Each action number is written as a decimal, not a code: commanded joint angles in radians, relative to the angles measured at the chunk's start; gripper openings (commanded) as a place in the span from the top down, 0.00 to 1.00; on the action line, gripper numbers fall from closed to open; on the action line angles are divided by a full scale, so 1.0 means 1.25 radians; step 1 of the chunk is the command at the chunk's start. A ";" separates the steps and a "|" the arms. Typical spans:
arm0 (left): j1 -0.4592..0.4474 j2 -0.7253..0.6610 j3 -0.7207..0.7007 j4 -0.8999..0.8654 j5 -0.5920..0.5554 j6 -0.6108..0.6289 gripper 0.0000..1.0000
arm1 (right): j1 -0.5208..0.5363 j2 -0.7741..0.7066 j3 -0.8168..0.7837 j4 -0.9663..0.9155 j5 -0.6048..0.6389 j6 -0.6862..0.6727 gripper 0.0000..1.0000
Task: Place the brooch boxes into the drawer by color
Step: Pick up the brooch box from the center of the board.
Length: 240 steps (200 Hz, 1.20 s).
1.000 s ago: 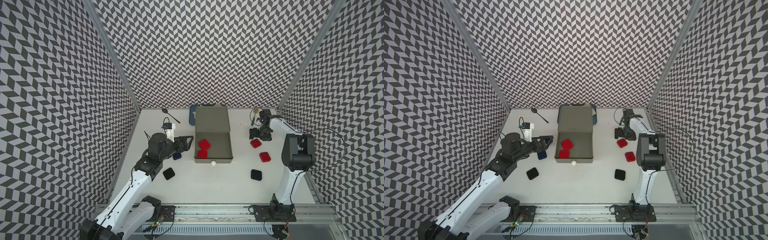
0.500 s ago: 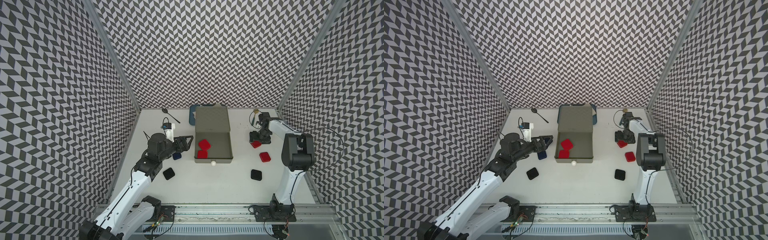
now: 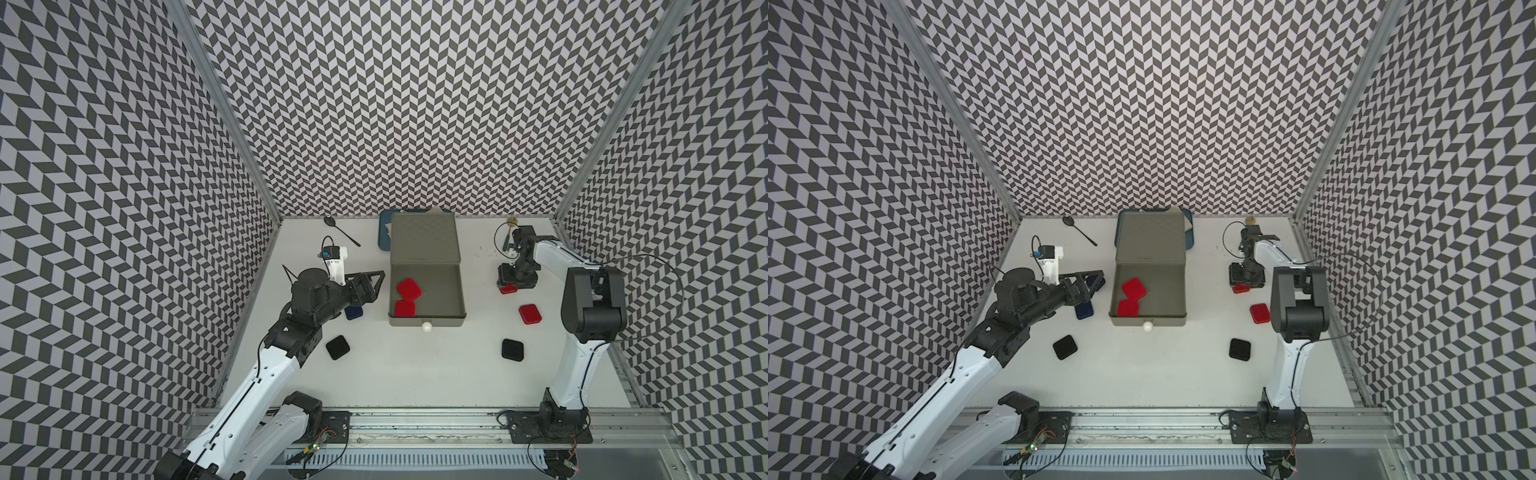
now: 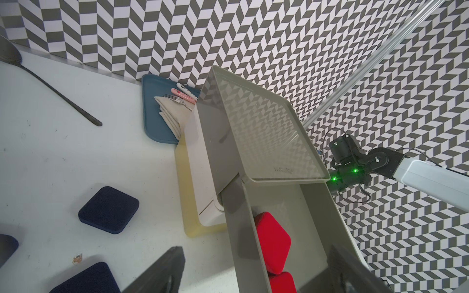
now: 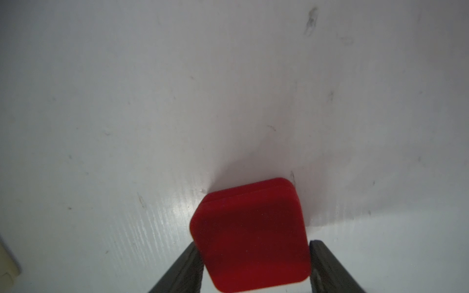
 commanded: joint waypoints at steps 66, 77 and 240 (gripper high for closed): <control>0.007 -0.033 0.026 -0.036 -0.020 0.011 0.06 | 0.058 -0.053 0.033 -0.018 0.016 0.007 0.54; 0.007 -0.034 0.027 -0.035 -0.020 0.009 0.06 | 0.063 -0.077 0.044 -0.029 0.015 0.011 0.54; 0.007 -0.062 0.058 -0.076 -0.043 -0.005 0.07 | 0.316 -0.466 0.244 -0.142 -0.089 0.006 0.55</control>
